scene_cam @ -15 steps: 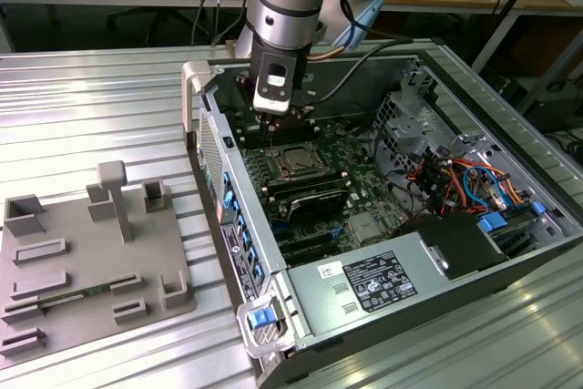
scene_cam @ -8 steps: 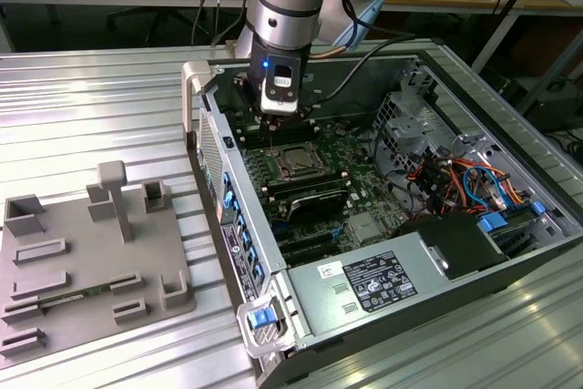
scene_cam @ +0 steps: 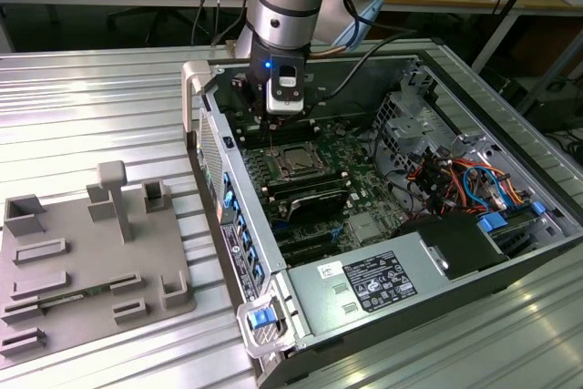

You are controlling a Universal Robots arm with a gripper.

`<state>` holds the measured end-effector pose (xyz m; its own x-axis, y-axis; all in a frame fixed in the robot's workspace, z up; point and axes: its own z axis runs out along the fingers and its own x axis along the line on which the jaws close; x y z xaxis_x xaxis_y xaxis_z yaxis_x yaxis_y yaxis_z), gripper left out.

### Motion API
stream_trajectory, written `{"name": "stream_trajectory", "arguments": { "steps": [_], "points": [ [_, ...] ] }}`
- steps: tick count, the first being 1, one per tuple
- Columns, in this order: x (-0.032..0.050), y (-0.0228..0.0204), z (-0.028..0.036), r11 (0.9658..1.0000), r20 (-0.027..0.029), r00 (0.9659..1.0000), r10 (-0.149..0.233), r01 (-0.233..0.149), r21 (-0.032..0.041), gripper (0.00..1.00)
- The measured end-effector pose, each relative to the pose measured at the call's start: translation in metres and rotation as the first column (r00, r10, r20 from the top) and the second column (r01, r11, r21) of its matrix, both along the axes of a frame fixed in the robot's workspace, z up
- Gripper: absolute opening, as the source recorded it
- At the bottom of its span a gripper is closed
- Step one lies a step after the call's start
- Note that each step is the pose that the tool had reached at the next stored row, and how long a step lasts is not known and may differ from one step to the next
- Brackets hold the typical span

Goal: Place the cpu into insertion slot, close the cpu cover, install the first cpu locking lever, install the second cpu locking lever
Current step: 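Install the first cpu locking lever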

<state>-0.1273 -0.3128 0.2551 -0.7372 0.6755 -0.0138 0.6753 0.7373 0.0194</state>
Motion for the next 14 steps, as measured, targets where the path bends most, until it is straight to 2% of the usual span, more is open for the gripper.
{"name": "stream_trajectory", "arguments": {
  "steps": [2, 7, 8, 9, 11, 14],
  "points": [
    [-0.0017, 0.0001, 0.0000, 0.9997, -0.0001, 0.9997, 0.024, -0.024, 0.0000, 0.11],
    [-0.0114, 0.0002, -0.0001, 0.9988, 0.0000, 0.9988, 0.048, -0.048, 0.0001, 0.11],
    [-0.0114, 0.0003, -0.0001, 0.9974, -0.0001, 0.9974, 0.072, -0.072, 0.0000, 0.11],
    [-0.0115, 0.0004, -0.0002, 0.9907, -0.0002, 0.9907, 0.136, -0.136, -0.0001, 0.11],
    [-0.0115, 0.0013, -0.0004, 0.9864, 0.0000, 0.9864, 0.164, -0.164, 0.0000, 0.11],
    [-0.0093, 0.0054, -0.0004, 0.9827, -0.0001, 0.9827, 0.185, -0.185, 0.0000, 0.11]
  ]
}}
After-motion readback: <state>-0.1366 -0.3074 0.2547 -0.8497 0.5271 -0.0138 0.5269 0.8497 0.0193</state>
